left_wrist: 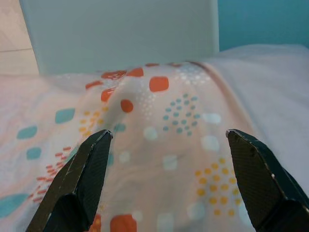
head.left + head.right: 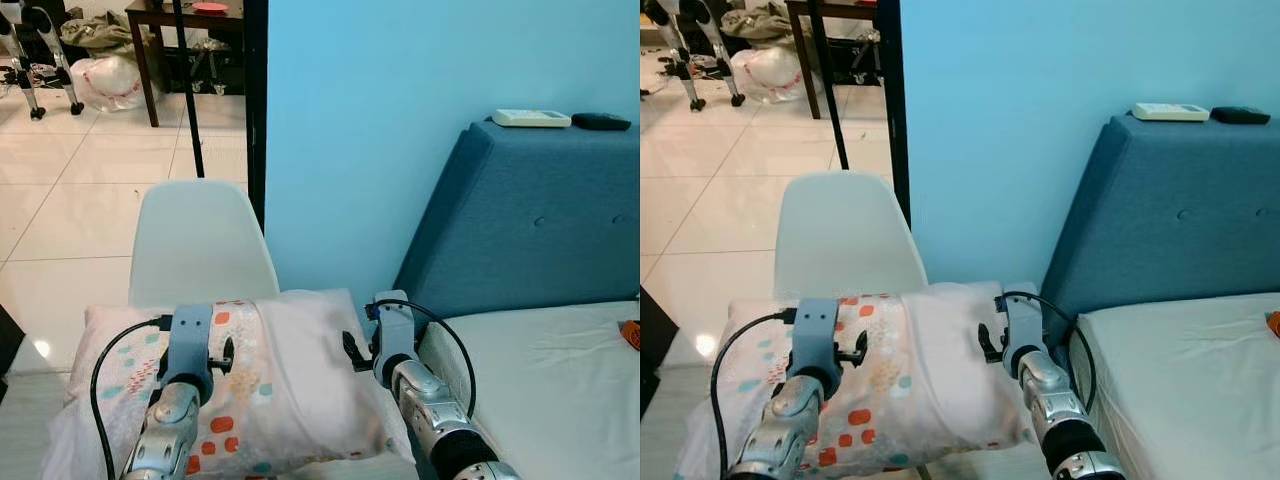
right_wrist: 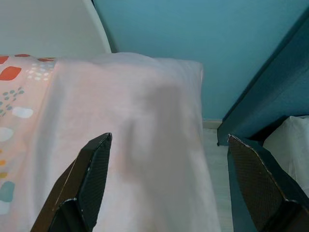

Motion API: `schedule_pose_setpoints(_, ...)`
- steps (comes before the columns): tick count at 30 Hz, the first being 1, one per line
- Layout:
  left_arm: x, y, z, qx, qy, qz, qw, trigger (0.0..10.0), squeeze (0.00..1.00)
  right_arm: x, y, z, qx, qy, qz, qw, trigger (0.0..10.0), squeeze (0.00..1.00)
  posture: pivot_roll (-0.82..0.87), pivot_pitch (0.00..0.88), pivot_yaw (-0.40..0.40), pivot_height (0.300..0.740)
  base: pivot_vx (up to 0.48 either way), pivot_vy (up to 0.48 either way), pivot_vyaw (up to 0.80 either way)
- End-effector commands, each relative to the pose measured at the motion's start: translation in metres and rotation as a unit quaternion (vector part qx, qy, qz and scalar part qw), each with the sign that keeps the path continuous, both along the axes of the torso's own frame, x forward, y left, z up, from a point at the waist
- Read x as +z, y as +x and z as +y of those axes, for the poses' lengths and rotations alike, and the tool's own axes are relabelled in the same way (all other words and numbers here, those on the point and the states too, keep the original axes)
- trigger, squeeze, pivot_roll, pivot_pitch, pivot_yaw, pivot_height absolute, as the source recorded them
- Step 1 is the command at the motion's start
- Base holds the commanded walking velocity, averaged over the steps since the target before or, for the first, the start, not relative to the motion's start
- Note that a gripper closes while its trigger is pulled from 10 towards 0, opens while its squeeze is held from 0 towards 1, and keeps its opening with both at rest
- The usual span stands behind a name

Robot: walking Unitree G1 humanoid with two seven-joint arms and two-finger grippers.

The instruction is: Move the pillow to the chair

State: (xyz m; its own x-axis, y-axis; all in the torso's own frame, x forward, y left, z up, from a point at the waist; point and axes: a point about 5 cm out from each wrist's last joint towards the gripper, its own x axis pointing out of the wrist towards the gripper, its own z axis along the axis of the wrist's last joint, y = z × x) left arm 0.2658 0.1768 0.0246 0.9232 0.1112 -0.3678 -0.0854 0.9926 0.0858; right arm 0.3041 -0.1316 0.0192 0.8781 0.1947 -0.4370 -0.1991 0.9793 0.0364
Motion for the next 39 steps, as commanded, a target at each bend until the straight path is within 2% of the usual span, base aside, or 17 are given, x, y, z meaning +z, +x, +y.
schedule_pose_setpoints(1, -0.002, -0.003, 0.000, 0.006, -0.002, 0.006, 1.000, 10.0, 0.00, -0.003, -0.003, -0.002, 0.000, -0.008, 0.009, 1.000, 10.0, 0.00, 0.06, 0.000, -0.112, 0.708, 0.000, 0.000, 0.00)
schedule_pose_setpoints(8, -0.003, -0.003, -0.003, -0.004, -0.001, 0.009, 1.000, 10.0, 0.00, -0.003, -0.002, 0.002, 0.003, -0.010, 0.004, 1.000, 10.0, 0.00, 0.06, 0.000, -0.104, 0.708, 0.000, 0.000, 0.00)
schedule_pose_setpoints(9, -0.001, 0.001, -0.002, -0.005, 0.001, 0.004, 1.000, 10.0, 0.00, -0.001, 0.001, 0.004, 0.000, -0.008, -0.001, 1.000, 10.0, 0.00, 0.07, 0.000, -0.099, 0.708, 0.000, 0.000, 0.00)
schedule_pose_setpoints(14, 0.002, 0.004, 0.002, -0.006, 0.006, -0.003, 1.000, 10.0, 0.00, 0.000, 0.002, 0.005, -0.002, -0.006, -0.002, 1.000, 10.0, 0.00, 0.07, 0.000, -0.103, 0.708, 0.000, 0.000, -0.10)
schedule_pose_setpoints(22, 0.002, -0.003, 0.000, -0.014, 0.012, -0.008, 1.000, 10.0, 0.00, 0.000, 0.002, 0.001, -0.005, -0.009, -0.001, 1.000, 10.0, 0.00, 0.08, 0.000, -0.114, 0.708, 0.000, 0.000, -0.80)
schedule_pose_setpoints(25, 0.005, 0.000, -0.009, -0.022, 0.015, -0.021, 0.999, 10.0, 0.00, 0.003, 0.005, 0.002, -0.012, 0.001, -0.001, 1.000, 10.0, 0.00, 0.08, 0.000, -0.122, 0.708, 0.000, 0.000, -0.80)
schedule_pose_setpoints(28, 0.004, 0.001, -0.011, -0.024, 0.012, -0.012, 1.000, 10.0, 0.00, 0.004, 0.006, 0.002, -0.014, 0.004, 0.000, 1.000, 10.0, 0.00, 0.08, 0.000, -0.123, 0.708, 0.000, 0.000, -0.80)
schedule_pose_setpoints(31, 0.005, 0.003, -0.019, -0.051, 0.021, -0.011, 0.998, 10.0, 0.00, 0.004, 0.007, 0.003, -0.014, 0.004, 0.000, 1.000, 10.0, 0.00, 0.08, 0.000, -0.122, 0.708, 0.000, 0.000, -0.80)
schedule_pose_setpoints(39, 0.006, 0.001, -0.021, -0.061, 0.013, -0.022, 0.998, 10.0, 0.00, 0.005, 0.008, 0.002, -0.015, 0.001, 0.002, 1.000, 10.0, 0.00, 0.08, 0.000, -0.122, 0.708, 0.000, 0.000, -0.80)
